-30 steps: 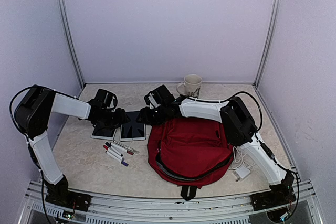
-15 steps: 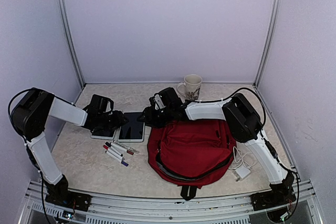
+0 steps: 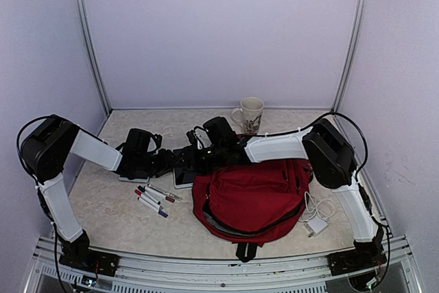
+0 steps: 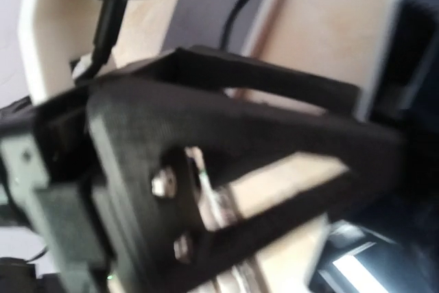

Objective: Pack the student bag
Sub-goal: Move the pen to the corner of the board.

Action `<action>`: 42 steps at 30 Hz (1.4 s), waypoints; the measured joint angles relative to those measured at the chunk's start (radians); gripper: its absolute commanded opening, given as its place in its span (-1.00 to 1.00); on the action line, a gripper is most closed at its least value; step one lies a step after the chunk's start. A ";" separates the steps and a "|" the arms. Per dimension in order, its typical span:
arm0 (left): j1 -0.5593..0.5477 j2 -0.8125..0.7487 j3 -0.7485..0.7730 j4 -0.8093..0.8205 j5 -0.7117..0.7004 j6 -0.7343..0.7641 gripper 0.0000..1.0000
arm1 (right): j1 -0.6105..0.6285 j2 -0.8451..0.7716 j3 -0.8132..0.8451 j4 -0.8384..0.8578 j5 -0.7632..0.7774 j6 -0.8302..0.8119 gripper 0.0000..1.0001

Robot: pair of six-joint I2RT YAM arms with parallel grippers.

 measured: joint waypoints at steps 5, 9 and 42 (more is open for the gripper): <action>-0.001 -0.011 -0.012 0.003 0.004 0.001 0.08 | -0.018 -0.127 -0.080 -0.076 0.127 -0.066 0.12; -0.002 -0.046 -0.010 -0.063 -0.001 0.006 0.18 | -0.032 -0.124 -0.009 -0.156 0.223 -0.135 0.03; 0.008 -0.056 0.082 -0.280 -0.110 0.097 0.19 | -0.045 0.002 0.135 -0.502 0.517 -0.524 0.13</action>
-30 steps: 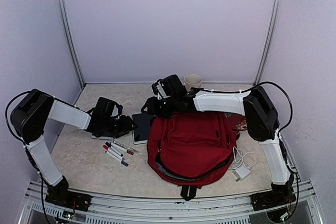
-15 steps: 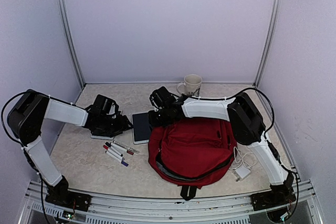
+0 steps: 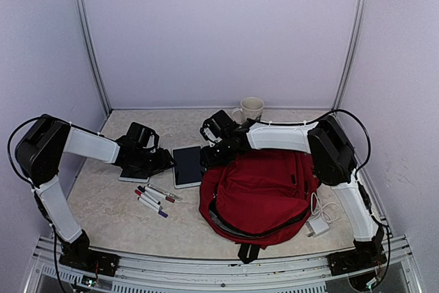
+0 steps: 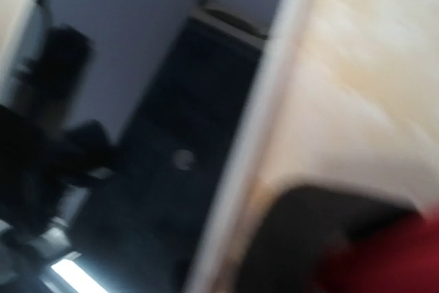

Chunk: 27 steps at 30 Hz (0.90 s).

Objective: Pack the student bag
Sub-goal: Move the pen to the corner of the board.

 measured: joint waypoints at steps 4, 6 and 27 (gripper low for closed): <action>-0.002 0.004 0.000 0.010 0.002 -0.002 0.16 | -0.003 0.108 0.155 -0.031 -0.056 0.010 0.16; -0.002 0.008 0.000 0.019 0.010 -0.003 0.15 | -0.006 0.160 0.222 -0.036 -0.073 0.018 0.17; -0.002 0.040 -0.067 0.226 0.088 -0.055 0.12 | -0.064 0.041 -0.096 0.379 -0.577 0.354 0.14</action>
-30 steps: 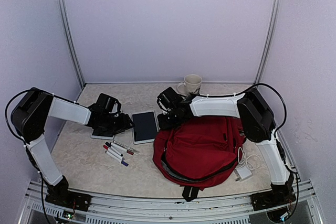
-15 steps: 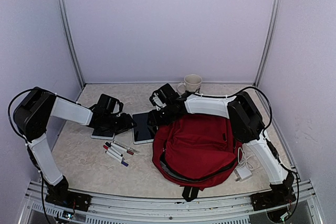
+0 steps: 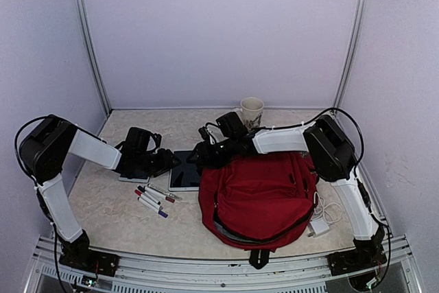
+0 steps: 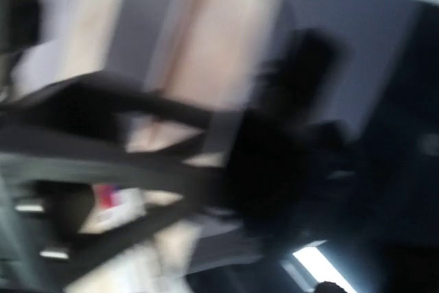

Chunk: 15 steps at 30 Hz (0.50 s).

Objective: Pack the student bag
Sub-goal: Move the pen to the corner of the board.

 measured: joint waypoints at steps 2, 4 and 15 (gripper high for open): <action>-0.010 0.005 -0.008 0.023 0.013 -0.005 0.12 | 0.023 -0.003 0.000 0.049 -0.049 0.035 0.13; -0.019 0.006 -0.013 0.033 0.020 -0.007 0.13 | 0.045 -0.012 -0.012 0.081 -0.067 0.056 0.13; -0.026 0.006 -0.036 0.076 0.033 -0.003 0.14 | 0.046 -0.178 -0.174 0.047 0.135 0.038 0.04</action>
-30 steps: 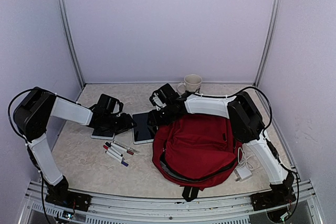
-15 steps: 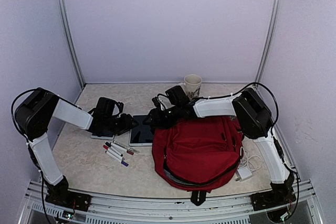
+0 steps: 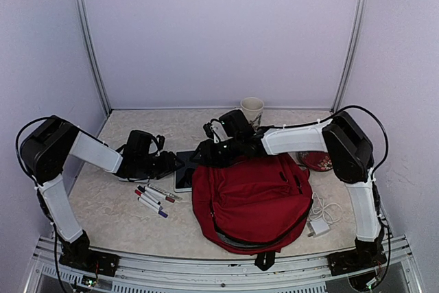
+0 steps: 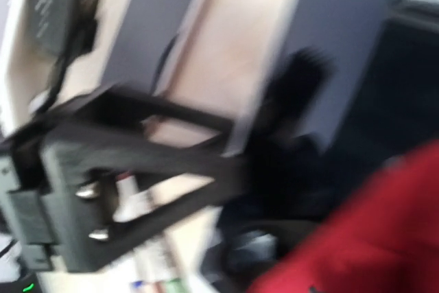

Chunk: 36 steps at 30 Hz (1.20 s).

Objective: Pack the student bag
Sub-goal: Move the pen to the corner of the board.

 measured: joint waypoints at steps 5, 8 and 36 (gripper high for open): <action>-0.008 -0.019 0.020 -0.075 -0.016 0.027 0.23 | -0.055 -0.104 -0.104 -0.071 0.150 -0.060 0.01; -0.014 -0.029 0.053 -0.145 -0.037 0.049 0.25 | -0.066 -0.121 -0.117 -0.145 0.247 -0.116 -0.02; 0.034 0.190 0.568 -0.621 -0.306 0.168 0.48 | 0.189 -0.121 -0.152 -0.353 0.441 -0.311 -0.18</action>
